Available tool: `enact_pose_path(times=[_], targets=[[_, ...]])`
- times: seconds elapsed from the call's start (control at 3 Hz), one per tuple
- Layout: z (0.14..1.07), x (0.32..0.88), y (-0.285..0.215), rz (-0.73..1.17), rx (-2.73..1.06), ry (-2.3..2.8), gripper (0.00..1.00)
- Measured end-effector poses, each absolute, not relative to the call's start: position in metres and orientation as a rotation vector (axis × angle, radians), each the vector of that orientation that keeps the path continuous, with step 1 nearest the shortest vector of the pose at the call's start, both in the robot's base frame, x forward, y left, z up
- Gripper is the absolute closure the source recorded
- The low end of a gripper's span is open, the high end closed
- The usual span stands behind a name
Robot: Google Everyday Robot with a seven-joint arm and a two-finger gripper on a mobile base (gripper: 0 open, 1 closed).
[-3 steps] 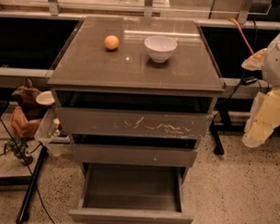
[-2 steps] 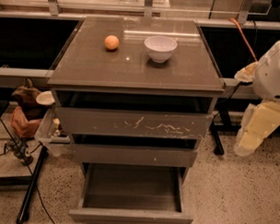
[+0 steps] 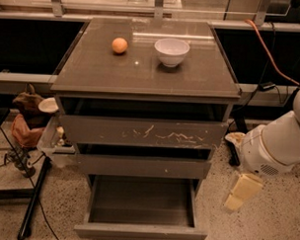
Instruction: Close bottom drawer
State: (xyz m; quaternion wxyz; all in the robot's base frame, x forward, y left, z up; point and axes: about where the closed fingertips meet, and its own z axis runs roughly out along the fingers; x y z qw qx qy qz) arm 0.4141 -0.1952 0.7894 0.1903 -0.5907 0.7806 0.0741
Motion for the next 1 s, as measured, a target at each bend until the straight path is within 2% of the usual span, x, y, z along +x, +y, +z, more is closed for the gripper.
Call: enact_pose_path(times=[0.33,0.67,1.0], targets=[[0.789,0.414,-0.195,0.208,-1.660,2.194,0.00],[0.749,0.415,-0.182,0.309,-1.617,2.171,0.00],[0.668,0.405,-0.149,0.483,-1.564,2.114,0.00]])
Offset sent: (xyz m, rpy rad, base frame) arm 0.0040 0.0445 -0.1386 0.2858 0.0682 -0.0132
